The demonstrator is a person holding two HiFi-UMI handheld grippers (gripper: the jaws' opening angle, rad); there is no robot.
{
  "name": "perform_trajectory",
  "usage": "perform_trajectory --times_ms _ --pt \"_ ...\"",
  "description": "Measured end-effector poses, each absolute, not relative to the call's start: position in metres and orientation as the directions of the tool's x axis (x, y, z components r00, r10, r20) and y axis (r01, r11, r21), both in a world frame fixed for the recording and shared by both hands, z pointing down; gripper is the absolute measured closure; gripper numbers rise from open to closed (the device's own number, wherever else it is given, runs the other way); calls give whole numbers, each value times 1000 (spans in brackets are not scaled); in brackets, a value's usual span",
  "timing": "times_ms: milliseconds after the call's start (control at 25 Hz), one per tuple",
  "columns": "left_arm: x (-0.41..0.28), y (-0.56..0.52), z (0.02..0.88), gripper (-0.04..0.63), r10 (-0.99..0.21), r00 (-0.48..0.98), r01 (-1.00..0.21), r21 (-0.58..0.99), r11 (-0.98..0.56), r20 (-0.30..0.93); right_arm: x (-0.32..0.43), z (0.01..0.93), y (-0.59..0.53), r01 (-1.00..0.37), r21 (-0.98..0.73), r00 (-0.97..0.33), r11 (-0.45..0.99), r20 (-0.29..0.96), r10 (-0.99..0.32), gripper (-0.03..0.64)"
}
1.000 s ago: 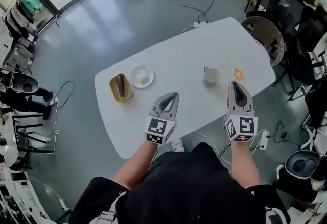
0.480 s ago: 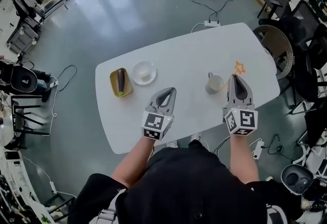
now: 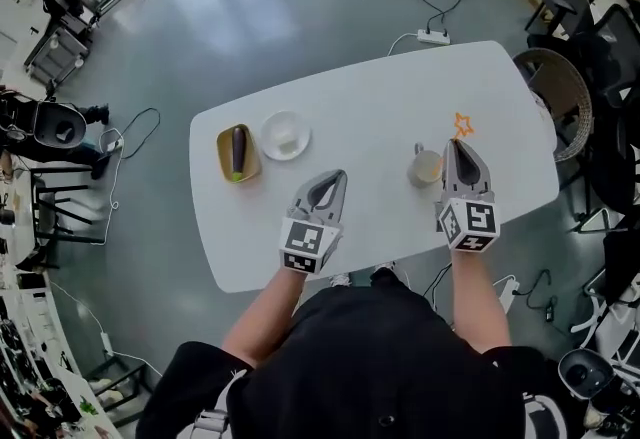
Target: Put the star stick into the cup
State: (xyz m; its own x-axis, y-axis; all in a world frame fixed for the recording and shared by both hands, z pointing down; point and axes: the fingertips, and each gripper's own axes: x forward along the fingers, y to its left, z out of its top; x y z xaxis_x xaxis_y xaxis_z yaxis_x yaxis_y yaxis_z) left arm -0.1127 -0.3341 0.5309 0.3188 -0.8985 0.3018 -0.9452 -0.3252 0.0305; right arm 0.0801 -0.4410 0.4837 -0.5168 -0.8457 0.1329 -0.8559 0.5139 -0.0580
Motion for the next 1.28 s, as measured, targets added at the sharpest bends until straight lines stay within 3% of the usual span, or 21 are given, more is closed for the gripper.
perform_trajectory --times_ms 720,1280 --pt "-147 -324 558 584 -917 183 -983 50 -177 355 61 592 -460 -814 -62 -557 578 362 -747 594" --pt "-155 -323 545 584 -926 200 -980 73 -187 320 37 604 -474 -791 -4 -556 612 420 -717 580"
